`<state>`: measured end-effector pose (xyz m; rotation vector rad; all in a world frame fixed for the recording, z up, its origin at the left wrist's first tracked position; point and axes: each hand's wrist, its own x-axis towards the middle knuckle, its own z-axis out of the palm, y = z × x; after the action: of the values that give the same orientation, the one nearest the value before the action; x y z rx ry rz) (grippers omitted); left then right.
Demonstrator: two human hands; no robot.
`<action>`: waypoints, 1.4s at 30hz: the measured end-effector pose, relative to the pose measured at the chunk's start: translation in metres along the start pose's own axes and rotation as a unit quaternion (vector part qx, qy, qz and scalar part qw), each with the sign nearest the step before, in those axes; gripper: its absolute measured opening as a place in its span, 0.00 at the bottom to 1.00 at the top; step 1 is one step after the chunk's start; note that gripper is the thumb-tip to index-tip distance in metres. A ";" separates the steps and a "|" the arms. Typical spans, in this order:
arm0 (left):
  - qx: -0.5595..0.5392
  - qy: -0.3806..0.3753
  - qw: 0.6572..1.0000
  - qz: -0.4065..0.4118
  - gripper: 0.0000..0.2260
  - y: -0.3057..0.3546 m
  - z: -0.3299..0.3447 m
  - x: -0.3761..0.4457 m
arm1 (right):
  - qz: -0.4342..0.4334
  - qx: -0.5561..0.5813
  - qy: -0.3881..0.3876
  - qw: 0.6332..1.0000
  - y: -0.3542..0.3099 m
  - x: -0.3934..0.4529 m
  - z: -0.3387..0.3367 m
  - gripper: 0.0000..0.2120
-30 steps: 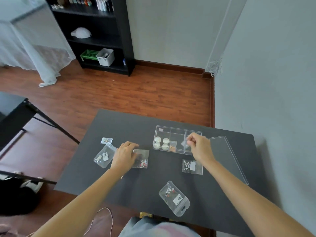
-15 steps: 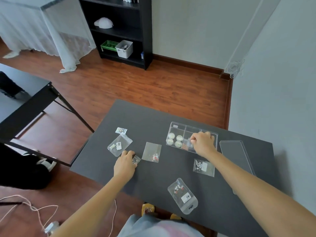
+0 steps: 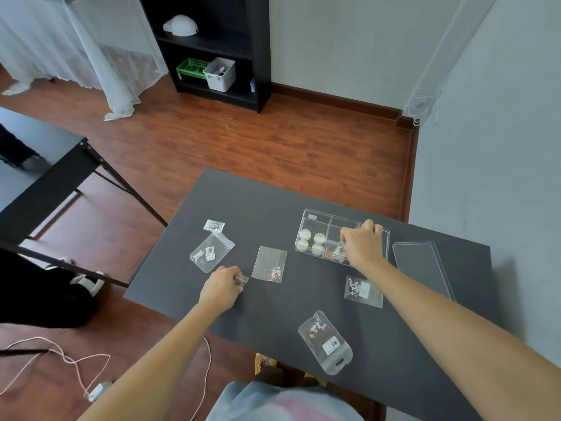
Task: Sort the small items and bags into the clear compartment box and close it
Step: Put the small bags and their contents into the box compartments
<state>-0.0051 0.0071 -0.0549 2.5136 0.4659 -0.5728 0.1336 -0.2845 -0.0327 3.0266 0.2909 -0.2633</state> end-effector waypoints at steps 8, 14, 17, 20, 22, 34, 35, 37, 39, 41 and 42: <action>-0.030 0.068 0.994 0.076 0.04 0.029 -0.018 -0.006 | -0.015 0.045 0.028 0.998 0.006 -0.007 0.003 0.14; -0.122 0.078 0.981 0.131 0.03 0.097 -0.035 0.007 | 0.022 0.218 0.158 0.963 0.024 -0.042 0.000 0.13; -0.132 0.052 0.975 0.169 0.02 0.133 -0.032 0.020 | 0.076 0.260 0.196 0.942 0.036 -0.065 0.004 0.11; -0.092 0.031 0.974 0.206 0.05 0.166 -0.025 0.032 | 0.146 0.270 0.202 0.930 0.047 -0.089 0.013 0.10; -0.064 0.019 0.973 0.219 0.07 0.185 -0.019 0.040 | 0.188 0.262 0.181 0.929 0.051 -0.104 0.023 0.09; 0.158 0.015 0.955 0.250 0.09 0.224 0.025 0.073 | 0.270 0.153 -0.006 0.951 0.032 -0.127 0.052 0.32; 0.175 0.018 0.951 0.254 0.09 0.225 0.027 0.075 | 0.276 0.156 -0.007 0.948 0.032 -0.126 0.052 0.31; 0.196 0.018 0.946 0.256 0.09 0.224 0.032 0.077 | 0.292 0.165 -0.011 0.942 0.031 -0.125 0.051 0.30; 0.216 0.016 0.942 0.258 0.10 0.224 0.036 0.079 | 0.308 0.176 -0.015 0.935 0.030 -0.123 0.049 0.28; 0.224 0.020 0.939 0.260 0.10 0.223 0.039 0.080 | 0.320 0.185 -0.021 0.929 0.030 -0.122 0.048 0.28; 0.227 0.025 0.938 0.261 0.10 0.223 0.040 0.080 | 0.326 0.191 -0.024 0.926 0.030 -0.121 0.047 0.28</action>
<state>0.1464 -0.1780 -0.0344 2.9219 -0.3658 -0.4386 0.0145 -0.3411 -0.0548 3.2446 -0.8589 -0.3626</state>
